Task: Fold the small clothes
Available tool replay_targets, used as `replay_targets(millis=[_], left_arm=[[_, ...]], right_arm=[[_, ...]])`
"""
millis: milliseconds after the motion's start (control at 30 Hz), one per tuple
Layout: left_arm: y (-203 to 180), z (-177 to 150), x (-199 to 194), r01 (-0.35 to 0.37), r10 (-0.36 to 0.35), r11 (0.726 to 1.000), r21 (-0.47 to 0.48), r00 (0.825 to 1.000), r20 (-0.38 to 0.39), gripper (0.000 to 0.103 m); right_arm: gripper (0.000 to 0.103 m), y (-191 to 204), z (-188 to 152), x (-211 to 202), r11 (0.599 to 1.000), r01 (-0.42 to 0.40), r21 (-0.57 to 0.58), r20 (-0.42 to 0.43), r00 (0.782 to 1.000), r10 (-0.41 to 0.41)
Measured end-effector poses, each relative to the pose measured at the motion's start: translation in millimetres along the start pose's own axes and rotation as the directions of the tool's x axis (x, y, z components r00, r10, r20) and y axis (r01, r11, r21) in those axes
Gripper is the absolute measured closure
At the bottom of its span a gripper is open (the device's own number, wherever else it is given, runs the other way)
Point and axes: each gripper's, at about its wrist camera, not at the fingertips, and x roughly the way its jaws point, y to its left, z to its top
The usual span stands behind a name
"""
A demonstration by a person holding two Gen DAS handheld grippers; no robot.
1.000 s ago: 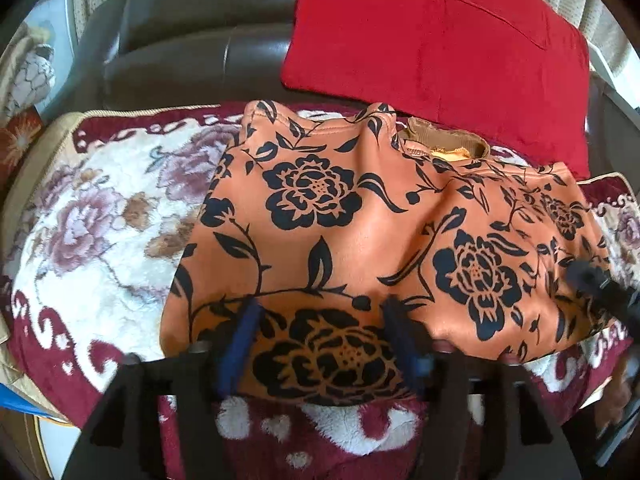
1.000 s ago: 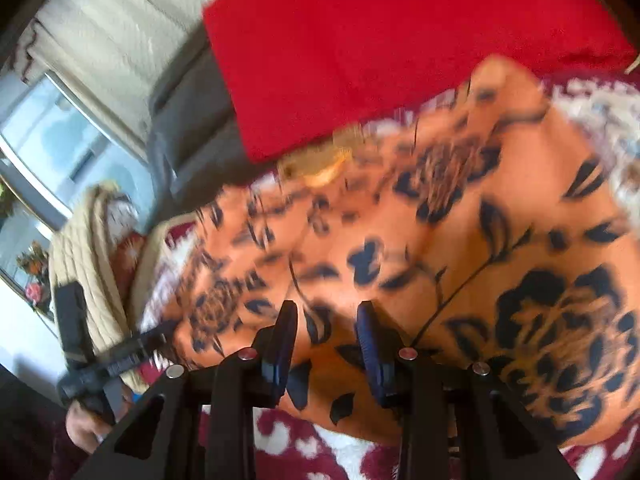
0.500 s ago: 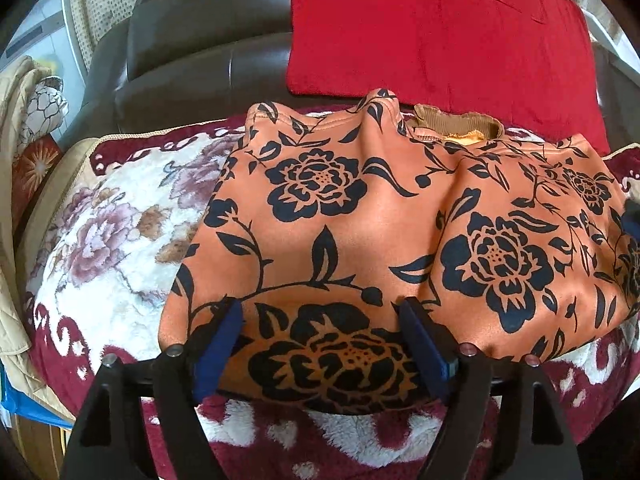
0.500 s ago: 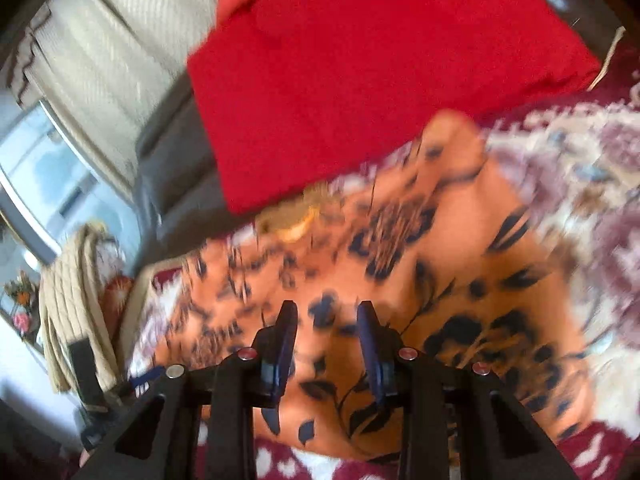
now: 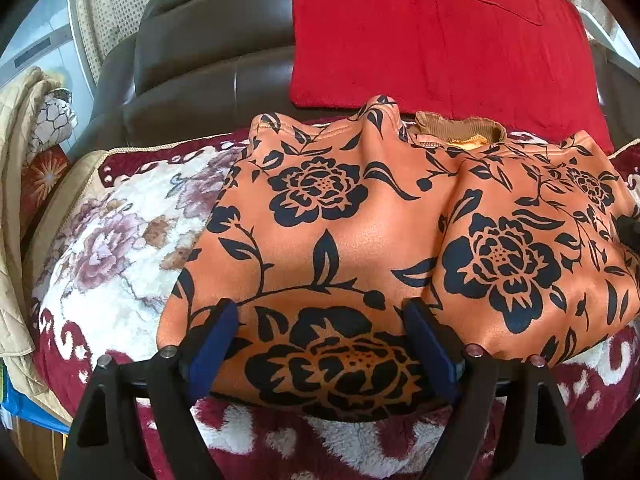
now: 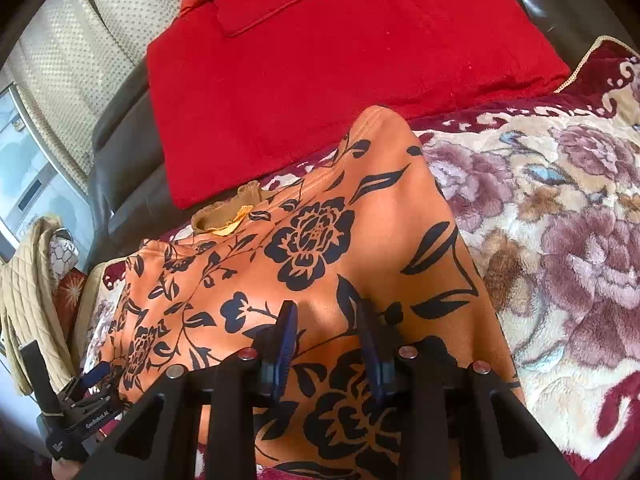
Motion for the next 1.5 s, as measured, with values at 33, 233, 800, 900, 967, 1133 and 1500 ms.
replay_targets(millis=[33,233,800,900,967,1133,1500], left_arm=[[0,0,0,0.001,-0.001,1.000,0.000,1.000,0.000,0.017],[1,0,-4,0.005,-0.005,1.000,-0.004,1.000,-0.006,0.017],[76,-24,-36,-0.027,0.016,0.979,-0.202,0.998,-0.054,0.017],[79,-30,-23,0.001,-0.036,0.963,-0.269,0.992,-0.123,0.017],[82,-32,-21,0.031,-0.080,0.947,-0.320,0.987,-0.141,0.017],[91,-32,-32,0.144,-0.198,0.888,-0.437,0.977,-0.081,0.017],[103,-27,20,0.240,-0.337,0.718,-0.653,0.941,-0.025,0.019]], right_arm=[[0.068,3,1,2,1.000,0.001,0.002,0.000,1.000,-0.001],[0.067,-5,-3,-17,0.997,-0.058,0.046,0.042,0.998,0.056],[0.067,96,-47,7,0.928,-0.285,-0.241,-0.125,0.957,0.262],[0.068,93,-58,35,0.947,-0.224,-0.231,-0.229,0.958,0.171],[0.068,95,-59,30,0.944,-0.228,-0.240,-0.211,0.961,0.179],[0.068,91,-53,17,0.934,-0.284,-0.218,-0.165,0.954,0.251],[0.068,86,-51,30,0.953,-0.223,-0.208,-0.200,0.963,0.181]])
